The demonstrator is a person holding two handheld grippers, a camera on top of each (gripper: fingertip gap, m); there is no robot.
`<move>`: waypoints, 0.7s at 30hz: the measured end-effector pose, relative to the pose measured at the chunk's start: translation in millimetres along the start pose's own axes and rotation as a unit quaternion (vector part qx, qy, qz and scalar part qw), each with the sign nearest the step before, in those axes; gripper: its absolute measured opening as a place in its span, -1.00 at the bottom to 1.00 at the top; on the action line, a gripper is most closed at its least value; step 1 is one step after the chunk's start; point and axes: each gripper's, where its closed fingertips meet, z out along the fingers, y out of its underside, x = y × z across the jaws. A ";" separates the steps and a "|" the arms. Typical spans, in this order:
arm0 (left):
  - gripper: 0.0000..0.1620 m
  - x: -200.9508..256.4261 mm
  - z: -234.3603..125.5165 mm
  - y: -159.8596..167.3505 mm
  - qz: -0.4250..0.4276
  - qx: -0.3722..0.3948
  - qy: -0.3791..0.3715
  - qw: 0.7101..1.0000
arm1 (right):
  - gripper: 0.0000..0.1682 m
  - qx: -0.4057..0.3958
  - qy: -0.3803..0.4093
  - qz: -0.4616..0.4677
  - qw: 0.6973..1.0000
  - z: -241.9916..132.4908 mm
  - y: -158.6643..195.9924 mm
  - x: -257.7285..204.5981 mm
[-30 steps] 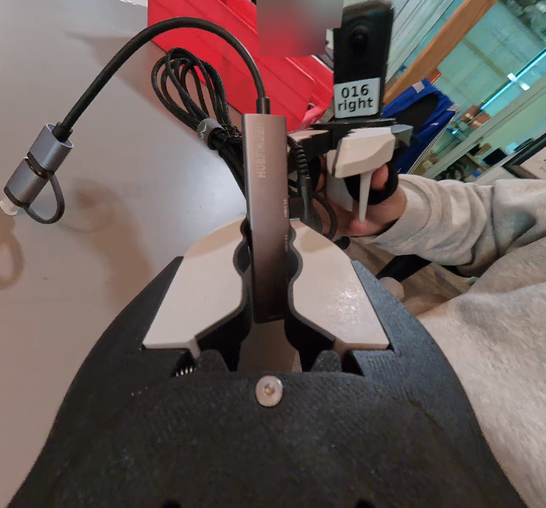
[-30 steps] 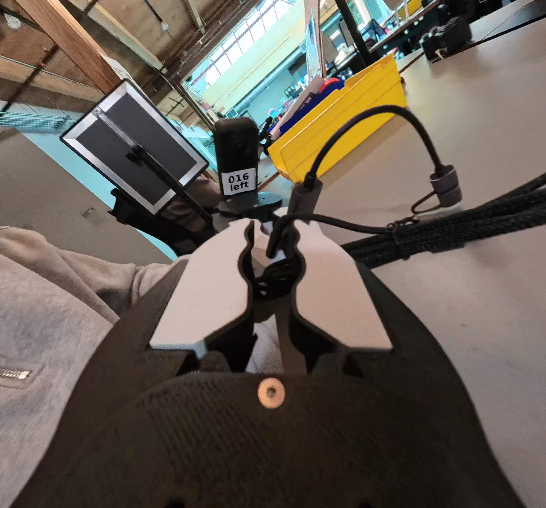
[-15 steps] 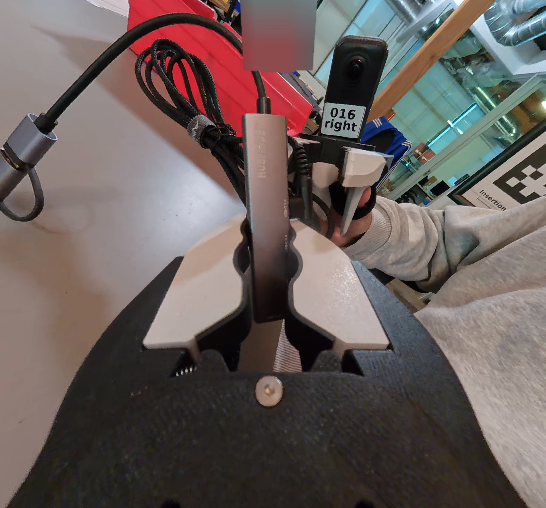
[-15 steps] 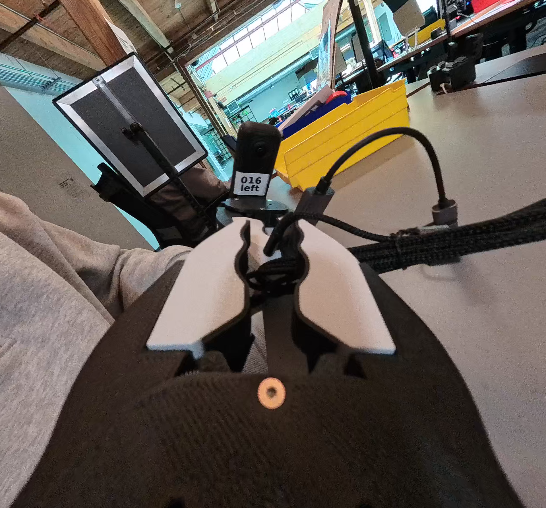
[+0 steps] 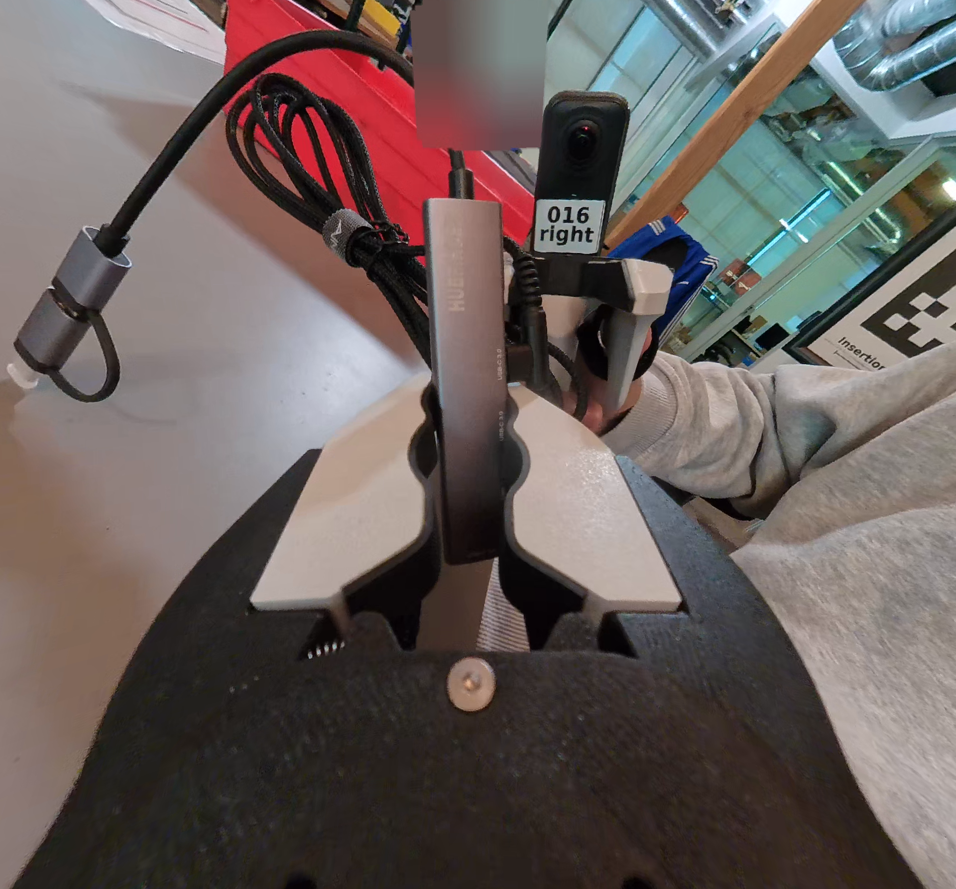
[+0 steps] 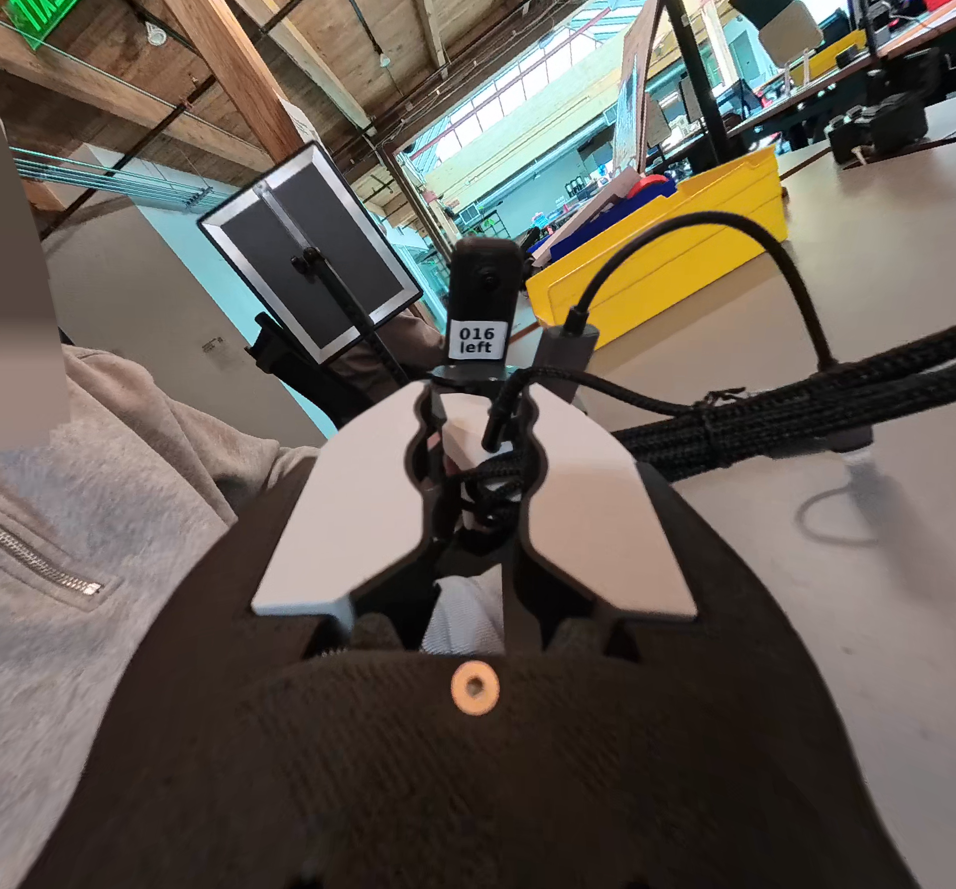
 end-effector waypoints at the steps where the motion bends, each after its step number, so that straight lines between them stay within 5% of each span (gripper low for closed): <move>1: -0.76 1.5 0.3 -0.4 0.000 0.001 0.004 1.000 | -0.61 -0.002 -0.004 -0.006 1.000 -0.6 -0.2 -1.8; 9: -0.76 8.9 5.9 16.8 0.029 -0.063 0.016 0.997 | -0.74 -0.035 -0.021 -0.018 0.999 3.5 10.7 -9.9; 17: -0.76 4.8 6.9 21.3 0.062 -0.083 -0.013 0.995 | -0.83 -0.119 0.050 -0.164 0.978 4.3 26.3 -2.9; 21: -0.76 3.9 6.5 21.4 0.075 -0.087 -0.021 0.993 | -0.83 -0.110 0.057 -0.166 0.978 7.0 26.2 -3.7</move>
